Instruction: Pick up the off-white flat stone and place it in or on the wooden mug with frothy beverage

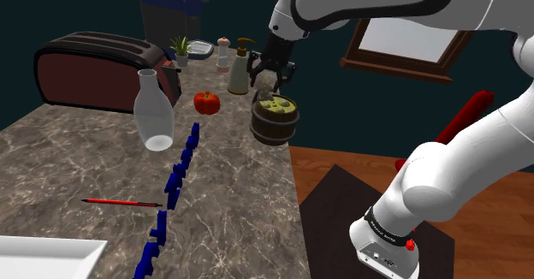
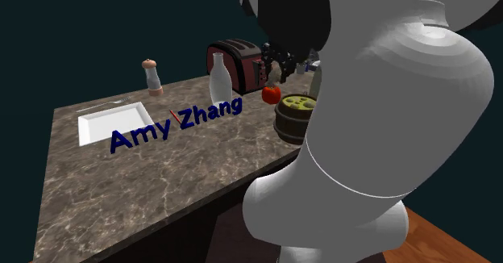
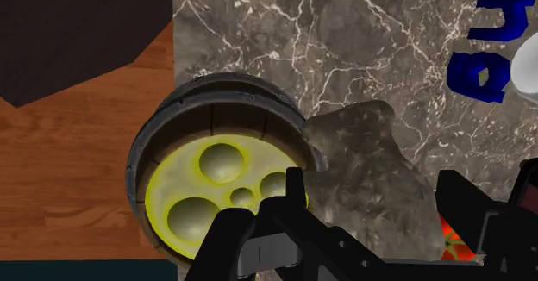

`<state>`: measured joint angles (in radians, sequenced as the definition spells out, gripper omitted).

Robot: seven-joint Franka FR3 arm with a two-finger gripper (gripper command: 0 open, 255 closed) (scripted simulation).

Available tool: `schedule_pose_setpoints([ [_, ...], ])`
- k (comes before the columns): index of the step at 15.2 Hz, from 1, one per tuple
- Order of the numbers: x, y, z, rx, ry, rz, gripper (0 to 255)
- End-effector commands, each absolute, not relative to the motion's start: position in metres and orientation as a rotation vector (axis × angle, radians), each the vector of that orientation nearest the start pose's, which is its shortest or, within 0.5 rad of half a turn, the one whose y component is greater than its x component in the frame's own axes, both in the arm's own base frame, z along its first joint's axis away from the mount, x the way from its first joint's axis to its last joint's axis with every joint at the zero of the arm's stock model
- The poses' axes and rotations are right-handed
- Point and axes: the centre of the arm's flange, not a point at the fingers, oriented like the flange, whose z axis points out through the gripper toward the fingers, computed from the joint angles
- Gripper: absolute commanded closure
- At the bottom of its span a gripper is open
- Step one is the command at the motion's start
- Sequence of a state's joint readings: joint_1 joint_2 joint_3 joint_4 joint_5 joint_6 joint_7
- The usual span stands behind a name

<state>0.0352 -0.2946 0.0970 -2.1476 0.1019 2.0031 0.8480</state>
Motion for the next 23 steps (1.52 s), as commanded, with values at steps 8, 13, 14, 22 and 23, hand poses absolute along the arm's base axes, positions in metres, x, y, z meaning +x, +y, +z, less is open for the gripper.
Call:
schedule_pose_setpoints([
  [8, 0.496, -0.031, 0.538, -2.799, 1.104, -0.151, 255],
  [13, 0.496, -0.031, 0.511, -2.799, 1.104, -0.151, 255],
  [14, 0.496, -0.031, 0.506, -2.799, 1.104, -0.151, 255],
  [22, 0.496, -0.031, 0.465, -2.799, 1.104, -0.151, 255],
  [23, 0.496, -0.031, 0.465, -2.799, 1.104, -0.151, 255],
])
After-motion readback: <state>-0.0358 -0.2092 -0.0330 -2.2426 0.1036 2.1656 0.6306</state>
